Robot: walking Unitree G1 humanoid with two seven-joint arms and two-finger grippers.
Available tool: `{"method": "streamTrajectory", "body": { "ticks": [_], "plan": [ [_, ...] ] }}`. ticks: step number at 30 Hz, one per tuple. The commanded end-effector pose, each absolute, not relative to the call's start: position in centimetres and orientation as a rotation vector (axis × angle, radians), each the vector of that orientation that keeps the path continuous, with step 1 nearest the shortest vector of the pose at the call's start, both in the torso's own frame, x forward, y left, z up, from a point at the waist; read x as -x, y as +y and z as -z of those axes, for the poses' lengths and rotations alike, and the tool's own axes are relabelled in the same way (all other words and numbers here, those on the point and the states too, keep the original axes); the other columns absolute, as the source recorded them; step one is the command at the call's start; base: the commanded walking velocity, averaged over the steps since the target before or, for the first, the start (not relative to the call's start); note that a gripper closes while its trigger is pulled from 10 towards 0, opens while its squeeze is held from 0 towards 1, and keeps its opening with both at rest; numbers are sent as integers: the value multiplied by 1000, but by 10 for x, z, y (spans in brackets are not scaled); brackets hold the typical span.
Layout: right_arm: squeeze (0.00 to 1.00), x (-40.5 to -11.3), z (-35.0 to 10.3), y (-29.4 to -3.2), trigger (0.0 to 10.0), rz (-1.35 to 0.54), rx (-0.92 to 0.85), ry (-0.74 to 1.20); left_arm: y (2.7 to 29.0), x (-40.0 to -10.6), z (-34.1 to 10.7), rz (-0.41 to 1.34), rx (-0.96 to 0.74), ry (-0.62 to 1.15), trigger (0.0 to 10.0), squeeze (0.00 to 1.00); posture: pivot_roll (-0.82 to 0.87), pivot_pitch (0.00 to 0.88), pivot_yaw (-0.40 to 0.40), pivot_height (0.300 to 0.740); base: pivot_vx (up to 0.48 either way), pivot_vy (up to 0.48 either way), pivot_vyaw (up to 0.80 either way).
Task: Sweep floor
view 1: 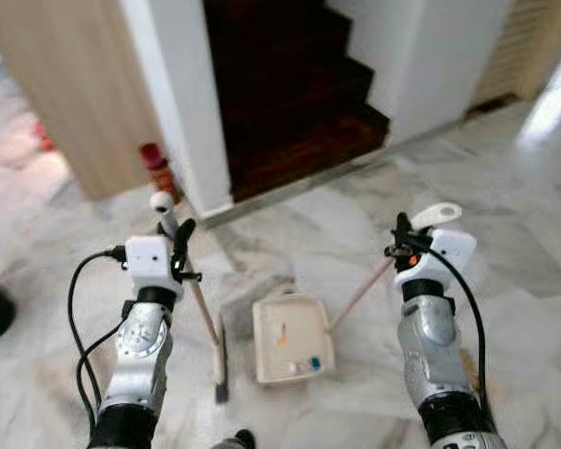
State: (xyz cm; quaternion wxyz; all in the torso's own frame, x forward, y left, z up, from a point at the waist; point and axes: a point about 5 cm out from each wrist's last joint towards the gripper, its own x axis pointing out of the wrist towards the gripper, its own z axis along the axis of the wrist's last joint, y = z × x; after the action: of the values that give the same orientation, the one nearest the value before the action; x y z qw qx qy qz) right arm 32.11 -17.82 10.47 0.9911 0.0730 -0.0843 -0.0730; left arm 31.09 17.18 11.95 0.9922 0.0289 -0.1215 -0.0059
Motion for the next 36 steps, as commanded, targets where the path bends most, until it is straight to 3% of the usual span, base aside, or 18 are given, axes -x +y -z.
{"method": "streamTrajectory", "body": {
  "ticks": [1,10,17,36],
  "plan": [
    [0,-326,-120,-175,10000,126,-142,-236,174,-312,-129,4,-66,-283,10000,0,-31,67,-18,740,0,0,794],
    [0,-326,-119,-174,10000,125,-145,-233,174,-311,-128,8,-64,-280,10000,0,-30,57,-15,740,0,0,794],
    [0,-327,-118,-174,10000,125,-167,-222,174,-311,-127,5,-54,-270,10000,0,-30,57,-15,740,0,0,0],
    [0,-326,-116,-177,10000,137,-184,-209,175,-311,-126,-3,-45,-264,10000,0,-26,73,-18,740,0,328,0]
  ]
}}
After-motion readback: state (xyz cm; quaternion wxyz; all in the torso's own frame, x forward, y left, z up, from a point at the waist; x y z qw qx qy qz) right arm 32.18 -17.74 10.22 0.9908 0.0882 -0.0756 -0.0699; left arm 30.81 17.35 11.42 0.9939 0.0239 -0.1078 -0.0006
